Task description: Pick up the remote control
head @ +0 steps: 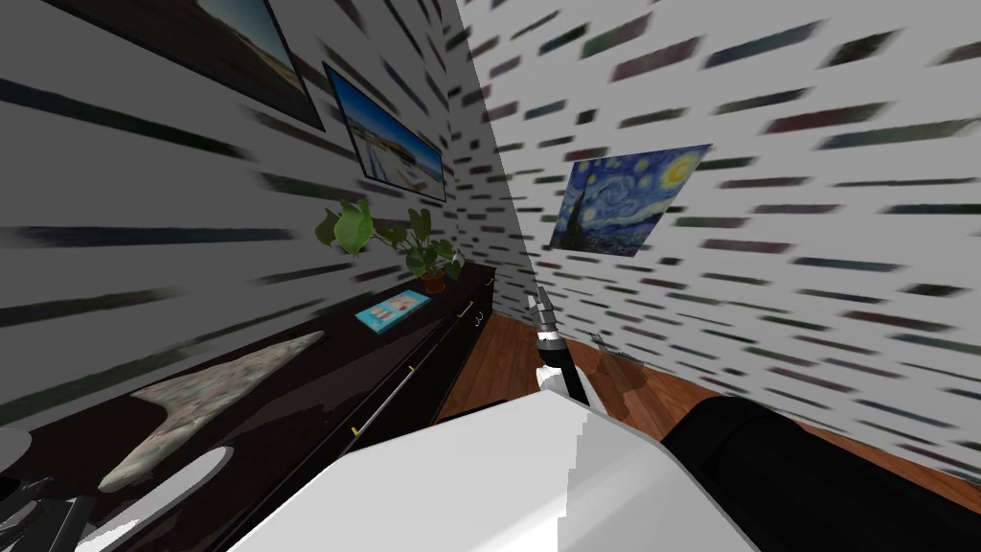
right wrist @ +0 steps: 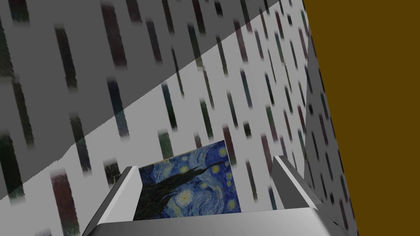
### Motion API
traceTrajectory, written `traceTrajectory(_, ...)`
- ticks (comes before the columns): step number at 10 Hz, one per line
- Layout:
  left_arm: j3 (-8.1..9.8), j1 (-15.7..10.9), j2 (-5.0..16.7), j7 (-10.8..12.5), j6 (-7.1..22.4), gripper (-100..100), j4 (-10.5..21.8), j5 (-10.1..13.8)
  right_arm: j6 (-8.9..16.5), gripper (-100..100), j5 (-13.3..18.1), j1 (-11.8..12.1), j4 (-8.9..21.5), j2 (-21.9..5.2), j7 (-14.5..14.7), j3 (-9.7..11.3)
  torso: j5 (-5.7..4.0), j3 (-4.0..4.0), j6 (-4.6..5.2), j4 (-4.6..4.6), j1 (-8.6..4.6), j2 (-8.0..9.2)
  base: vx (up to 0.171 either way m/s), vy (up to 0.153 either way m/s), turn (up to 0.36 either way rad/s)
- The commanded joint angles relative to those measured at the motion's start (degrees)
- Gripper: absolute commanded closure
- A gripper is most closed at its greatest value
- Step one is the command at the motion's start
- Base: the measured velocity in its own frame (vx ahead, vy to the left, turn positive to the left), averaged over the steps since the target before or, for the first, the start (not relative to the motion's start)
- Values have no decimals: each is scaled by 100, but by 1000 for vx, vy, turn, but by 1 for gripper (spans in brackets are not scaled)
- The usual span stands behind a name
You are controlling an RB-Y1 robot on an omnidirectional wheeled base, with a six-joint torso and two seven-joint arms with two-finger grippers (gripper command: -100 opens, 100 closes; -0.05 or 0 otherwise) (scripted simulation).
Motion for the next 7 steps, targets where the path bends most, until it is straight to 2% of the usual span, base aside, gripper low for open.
traceTrajectory(1,0,0,0,0,0,100,0,0,0,0,0,0,0,0,0,0,0,0,0,0,0,0,0,0,0)
traceTrajectory(3,-1,0,0,-3,-2,100,-2,0,0,0,0,0,0,0,0,0,-1,0,-2,0,0,0,0,0,0)
traceTrajectory(4,-1,0,-1,-4,-2,0,-2,0,0,0,0,0,0,0,0,0,-1,0,-2,0,-1,0,0,0,0)
traceTrajectory(5,57,-18,157,51,161,100,-95,119,0,0,0,0,0,0,0,0,-1,0,-2,0,-1,0,-9,-6,33)
traceTrajectory(6,96,-7,230,87,244,100,-161,180,0,0,0,0,0,0,0,0,-8,3,-3,2,-7,4,-12,-7,37)
traceTrajectory(7,122,84,158,82,173,100,-207,146,0,0,0,0,0,0,0,0,-9,4,-4,3,-10,6,0,0,0)
